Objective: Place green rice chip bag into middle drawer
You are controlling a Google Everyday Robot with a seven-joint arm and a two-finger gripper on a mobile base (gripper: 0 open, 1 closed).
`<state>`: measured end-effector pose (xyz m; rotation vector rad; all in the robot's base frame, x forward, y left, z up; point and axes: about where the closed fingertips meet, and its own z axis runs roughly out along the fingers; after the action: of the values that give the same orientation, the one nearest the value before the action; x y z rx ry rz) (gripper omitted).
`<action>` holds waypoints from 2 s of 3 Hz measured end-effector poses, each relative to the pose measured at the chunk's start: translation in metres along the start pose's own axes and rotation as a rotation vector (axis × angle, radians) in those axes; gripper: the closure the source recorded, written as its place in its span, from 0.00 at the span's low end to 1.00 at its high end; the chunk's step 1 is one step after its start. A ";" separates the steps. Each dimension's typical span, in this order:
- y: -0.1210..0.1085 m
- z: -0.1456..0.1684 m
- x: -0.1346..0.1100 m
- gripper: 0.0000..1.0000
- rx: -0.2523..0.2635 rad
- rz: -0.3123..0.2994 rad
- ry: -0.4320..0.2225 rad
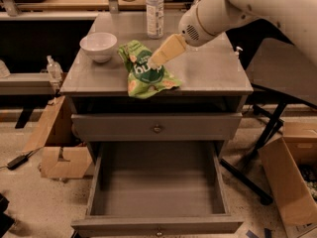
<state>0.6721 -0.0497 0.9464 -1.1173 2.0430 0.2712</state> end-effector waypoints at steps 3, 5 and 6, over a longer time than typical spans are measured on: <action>0.026 0.121 0.000 0.18 -0.145 0.077 0.025; 0.050 0.145 -0.002 0.72 -0.209 0.073 0.021; 0.050 0.144 -0.003 0.96 -0.210 0.073 0.022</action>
Offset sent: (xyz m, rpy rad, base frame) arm 0.0694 0.0633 -0.0869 0.0865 0.1359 0.0066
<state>0.7103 0.0558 0.8427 -1.1763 2.1138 0.5228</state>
